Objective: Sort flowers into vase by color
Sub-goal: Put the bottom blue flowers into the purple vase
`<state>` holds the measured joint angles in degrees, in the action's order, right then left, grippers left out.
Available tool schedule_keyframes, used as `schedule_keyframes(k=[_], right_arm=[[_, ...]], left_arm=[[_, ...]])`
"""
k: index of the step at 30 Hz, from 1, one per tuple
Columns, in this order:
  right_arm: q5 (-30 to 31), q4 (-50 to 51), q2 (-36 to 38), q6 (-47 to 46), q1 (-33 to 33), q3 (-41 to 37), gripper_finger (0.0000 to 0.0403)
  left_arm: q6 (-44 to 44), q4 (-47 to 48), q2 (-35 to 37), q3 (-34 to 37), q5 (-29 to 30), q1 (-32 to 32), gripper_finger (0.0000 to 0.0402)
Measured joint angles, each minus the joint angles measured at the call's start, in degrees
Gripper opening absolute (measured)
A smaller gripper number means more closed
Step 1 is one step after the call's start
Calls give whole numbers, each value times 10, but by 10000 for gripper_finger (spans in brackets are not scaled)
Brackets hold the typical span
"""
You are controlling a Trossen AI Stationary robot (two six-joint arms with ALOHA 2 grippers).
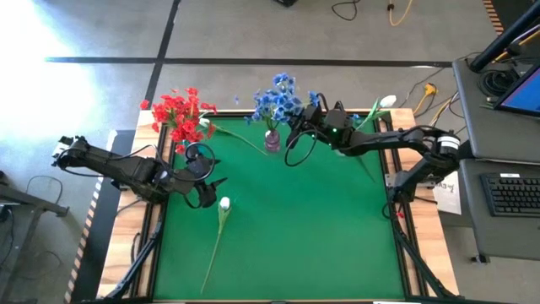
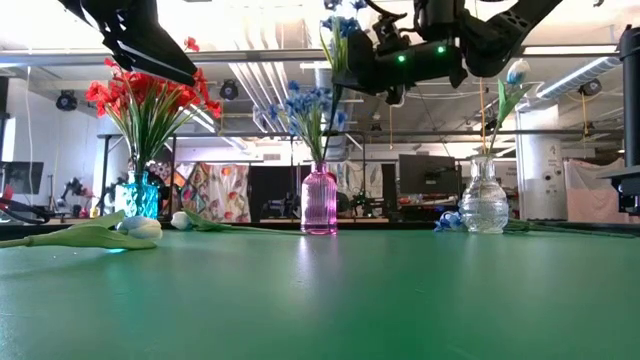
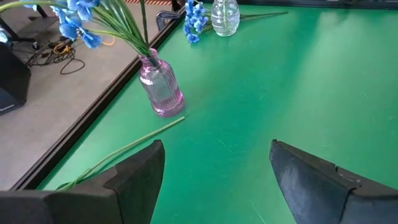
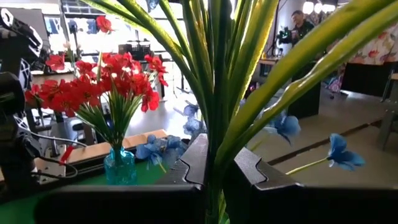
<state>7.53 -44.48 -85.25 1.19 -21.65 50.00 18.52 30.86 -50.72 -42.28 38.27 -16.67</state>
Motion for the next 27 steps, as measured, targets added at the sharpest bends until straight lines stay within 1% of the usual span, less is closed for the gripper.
schedule_keyframes(k=[10, 21, 27], right_arm=[[0, 11, 0, -17, 0, 3, 22], [0, 14, -1, 11, 0, 3, 22], [0, 14, -1, -12, 0, 3, 22]], left_arm=[[0, 0, 0, 0, 1, 0, 277], [2, 0, 0, 0, 1, 0, 277], [2, 0, 0, 0, 1, 0, 277]])
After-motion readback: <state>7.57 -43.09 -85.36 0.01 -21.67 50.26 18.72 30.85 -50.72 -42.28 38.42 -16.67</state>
